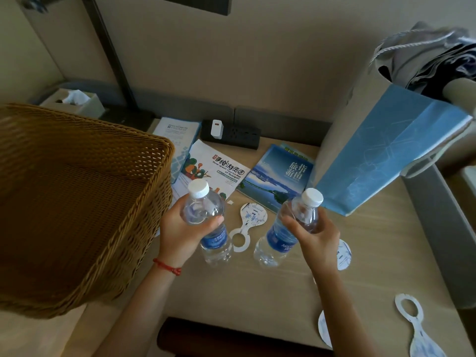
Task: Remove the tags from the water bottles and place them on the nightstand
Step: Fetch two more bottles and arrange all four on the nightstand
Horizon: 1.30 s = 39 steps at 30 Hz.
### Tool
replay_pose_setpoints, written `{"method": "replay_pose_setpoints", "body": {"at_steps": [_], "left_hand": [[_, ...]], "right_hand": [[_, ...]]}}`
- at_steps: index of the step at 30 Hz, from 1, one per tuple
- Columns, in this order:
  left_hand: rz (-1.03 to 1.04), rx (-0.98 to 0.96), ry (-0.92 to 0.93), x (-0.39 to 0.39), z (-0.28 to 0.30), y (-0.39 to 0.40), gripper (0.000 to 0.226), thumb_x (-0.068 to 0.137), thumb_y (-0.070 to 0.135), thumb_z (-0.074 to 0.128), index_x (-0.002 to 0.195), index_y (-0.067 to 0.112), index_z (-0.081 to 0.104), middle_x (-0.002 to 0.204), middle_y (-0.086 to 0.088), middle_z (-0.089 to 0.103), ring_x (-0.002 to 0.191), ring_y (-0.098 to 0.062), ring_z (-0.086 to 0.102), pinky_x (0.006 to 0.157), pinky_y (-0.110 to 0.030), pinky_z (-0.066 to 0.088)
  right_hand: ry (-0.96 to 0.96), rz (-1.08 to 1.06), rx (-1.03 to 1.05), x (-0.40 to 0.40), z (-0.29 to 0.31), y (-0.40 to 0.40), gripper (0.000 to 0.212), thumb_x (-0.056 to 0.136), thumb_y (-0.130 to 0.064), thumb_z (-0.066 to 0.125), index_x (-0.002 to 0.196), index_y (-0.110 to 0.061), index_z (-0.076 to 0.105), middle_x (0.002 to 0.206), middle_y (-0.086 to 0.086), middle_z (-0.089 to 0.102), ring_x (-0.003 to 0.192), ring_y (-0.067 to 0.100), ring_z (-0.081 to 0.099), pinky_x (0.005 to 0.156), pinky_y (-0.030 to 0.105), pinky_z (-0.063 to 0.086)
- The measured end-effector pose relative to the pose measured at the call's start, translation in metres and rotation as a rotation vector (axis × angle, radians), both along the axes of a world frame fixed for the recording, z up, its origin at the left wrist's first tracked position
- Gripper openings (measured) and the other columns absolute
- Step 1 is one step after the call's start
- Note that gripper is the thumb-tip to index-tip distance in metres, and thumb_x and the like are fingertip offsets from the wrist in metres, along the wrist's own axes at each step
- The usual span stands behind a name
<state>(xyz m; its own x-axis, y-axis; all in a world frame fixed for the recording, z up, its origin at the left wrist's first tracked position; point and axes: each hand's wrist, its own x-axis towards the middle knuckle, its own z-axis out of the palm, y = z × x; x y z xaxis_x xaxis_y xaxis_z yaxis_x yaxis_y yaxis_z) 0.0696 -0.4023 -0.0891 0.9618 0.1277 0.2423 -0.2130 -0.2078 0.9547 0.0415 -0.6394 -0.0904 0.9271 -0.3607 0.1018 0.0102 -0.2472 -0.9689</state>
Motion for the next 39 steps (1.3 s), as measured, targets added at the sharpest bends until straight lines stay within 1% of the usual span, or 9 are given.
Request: {"method": "replay_pose_setpoints", "body": {"at_steps": [3, 12, 14, 18, 21, 25, 29, 34, 39], "left_hand": [[-0.006, -0.055, -0.013, -0.020, 0.009, -0.004, 0.032, 0.056, 0.038, 0.073, 0.084, 0.028, 0.063, 0.079, 0.019, 0.071, 0.077, 0.002, 0.065, 0.065, -0.006, 0.046], [0.164, -0.175, 0.024, -0.108, 0.027, -0.017, 0.036, 0.048, 0.042, 0.077, 0.082, 0.034, 0.068, 0.079, 0.014, 0.073, 0.079, -0.003, 0.067, 0.064, -0.015, 0.051], [0.256, -0.196, 0.039, -0.132, 0.030, -0.017, 0.037, 0.045, 0.042, 0.081, 0.080, 0.033, 0.069, 0.076, 0.014, 0.072, 0.079, -0.005, 0.067, 0.064, -0.018, 0.053], [0.385, -0.221, -0.024, -0.184, 0.037, -0.014, 0.032, 0.060, 0.009, 0.081, 0.081, 0.028, 0.066, 0.073, 0.020, 0.071, 0.071, 0.002, 0.065, 0.058, -0.012, 0.050], [0.492, -0.234, -0.057, -0.223, 0.043, -0.006, 0.031, 0.067, 0.002, 0.074, 0.087, 0.024, 0.065, 0.073, 0.020, 0.071, 0.071, 0.003, 0.066, 0.057, -0.010, 0.049], [0.637, -0.213, -0.113, -0.278, 0.051, 0.012, 0.030, 0.069, 0.004, 0.072, 0.087, 0.027, 0.065, 0.076, 0.021, 0.072, 0.073, 0.002, 0.066, 0.058, -0.009, 0.049], [0.797, -0.203, -0.150, -0.334, 0.054, 0.042, 0.032, 0.070, 0.002, 0.073, 0.086, 0.028, 0.065, 0.077, 0.024, 0.071, 0.072, 0.004, 0.065, 0.059, -0.008, 0.048], [0.995, -0.209, -0.186, -0.411, 0.054, 0.085, 0.031, 0.069, 0.001, 0.073, 0.082, 0.028, 0.065, 0.073, 0.024, 0.070, 0.068, 0.007, 0.063, 0.057, -0.008, 0.047], [1.152, -0.183, -0.180, -0.506, 0.056, 0.134, 0.029, 0.070, -0.001, 0.072, 0.082, 0.024, 0.066, 0.073, 0.022, 0.071, 0.066, 0.007, 0.063, 0.056, -0.008, 0.047]], "right_hand": [[-0.032, 0.077, 0.014, -0.012, 0.008, -0.003, 0.040, 0.056, -0.054, 0.076, 0.089, -0.037, 0.062, 0.086, -0.026, 0.070, 0.081, 0.000, 0.068, 0.060, 0.009, 0.050], [-0.102, 0.282, 0.018, -0.055, 0.030, -0.019, 0.034, 0.063, -0.038, 0.077, 0.092, -0.025, 0.068, 0.088, -0.011, 0.074, 0.080, 0.008, 0.070, 0.065, 0.022, 0.056], [-0.132, 0.342, 0.012, -0.067, 0.036, -0.021, 0.042, 0.062, -0.042, 0.076, 0.098, -0.022, 0.067, 0.090, -0.008, 0.074, 0.083, 0.008, 0.070, 0.067, 0.021, 0.056], [-0.160, 0.454, 0.052, -0.091, 0.046, -0.014, 0.047, 0.061, -0.045, 0.074, 0.102, -0.023, 0.066, 0.092, -0.011, 0.074, 0.086, 0.007, 0.069, 0.068, 0.018, 0.055], [-0.178, 0.541, 0.040, -0.107, 0.054, 0.000, 0.044, 0.061, -0.047, 0.073, 0.098, -0.025, 0.067, 0.090, -0.012, 0.073, 0.085, 0.005, 0.069, 0.065, 0.013, 0.053], [-0.165, 0.674, 0.069, -0.129, 0.063, 0.033, 0.037, 0.060, -0.044, 0.081, 0.091, -0.035, 0.065, 0.090, -0.022, 0.071, 0.084, -0.002, 0.067, 0.060, 0.010, 0.051], [-0.147, 0.824, 0.117, -0.159, 0.070, 0.079, 0.032, 0.063, -0.038, 0.076, 0.092, -0.035, 0.062, 0.087, -0.031, 0.068, 0.082, -0.009, 0.064, 0.057, 0.003, 0.046], [-0.154, 0.981, 0.145, -0.211, 0.070, 0.145, 0.024, 0.073, -0.024, 0.073, 0.092, -0.034, 0.061, 0.081, -0.036, 0.065, 0.078, -0.016, 0.061, 0.052, 0.000, 0.043], [-0.139, 1.169, 0.175, -0.281, 0.066, 0.227, 0.030, 0.074, -0.023, 0.073, 0.094, -0.041, 0.061, 0.089, -0.034, 0.066, 0.086, -0.014, 0.061, 0.057, 0.002, 0.045]]}}
